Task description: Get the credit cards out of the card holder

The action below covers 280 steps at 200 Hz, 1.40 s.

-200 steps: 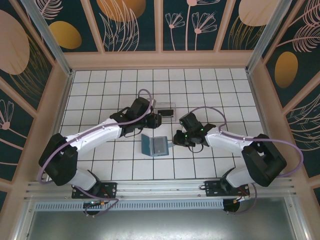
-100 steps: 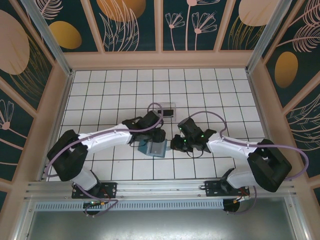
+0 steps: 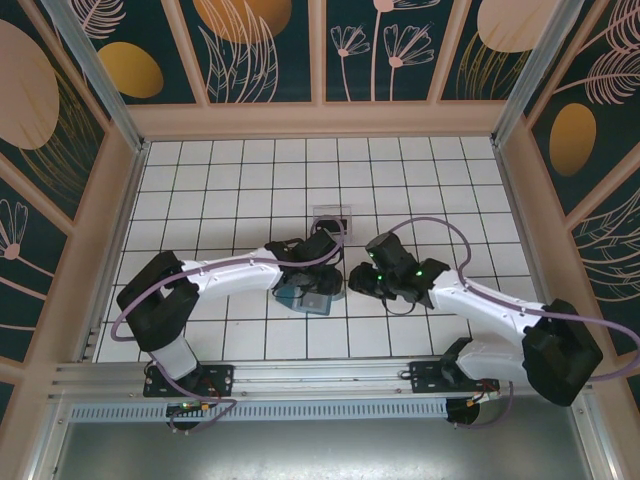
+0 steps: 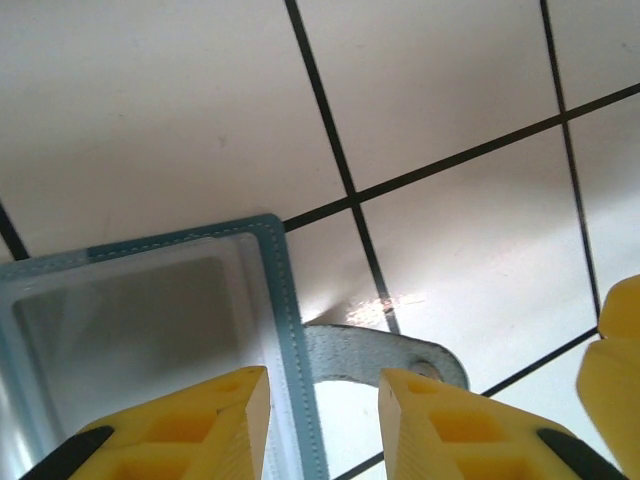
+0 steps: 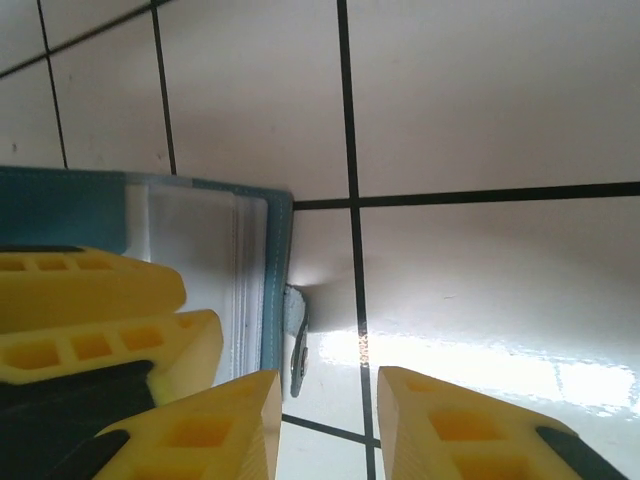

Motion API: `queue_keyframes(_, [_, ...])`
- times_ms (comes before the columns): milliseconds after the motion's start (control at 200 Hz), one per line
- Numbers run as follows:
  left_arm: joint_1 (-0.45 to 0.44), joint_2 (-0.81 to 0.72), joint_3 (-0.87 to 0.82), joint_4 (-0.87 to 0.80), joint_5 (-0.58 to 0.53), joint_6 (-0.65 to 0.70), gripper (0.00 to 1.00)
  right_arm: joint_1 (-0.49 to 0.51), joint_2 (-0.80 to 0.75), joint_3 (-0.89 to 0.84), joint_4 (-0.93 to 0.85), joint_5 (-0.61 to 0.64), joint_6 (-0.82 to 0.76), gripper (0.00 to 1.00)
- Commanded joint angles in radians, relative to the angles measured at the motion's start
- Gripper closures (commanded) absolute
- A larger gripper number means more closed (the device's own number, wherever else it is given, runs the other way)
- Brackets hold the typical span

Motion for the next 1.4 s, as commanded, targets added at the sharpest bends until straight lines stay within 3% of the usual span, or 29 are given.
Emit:
queue_keyframes(0, [-0.003, 0.008, -0.017, 0.027, 0.044, -0.025, 0.64, -0.013, -0.041, 0.002, -0.044, 0.048, 0.012, 0.67])
queue_keyframes(826, [-0.001, 0.063, -0.052, 0.019, 0.025, -0.039, 0.63, -0.024, -0.03, -0.008, -0.035, 0.036, 0.006, 0.66])
queue_keyframes(1396, [-0.002, 0.034, -0.033, -0.094, -0.119, -0.02, 0.61, -0.024, -0.024, -0.001, -0.036, 0.033, 0.002, 0.64])
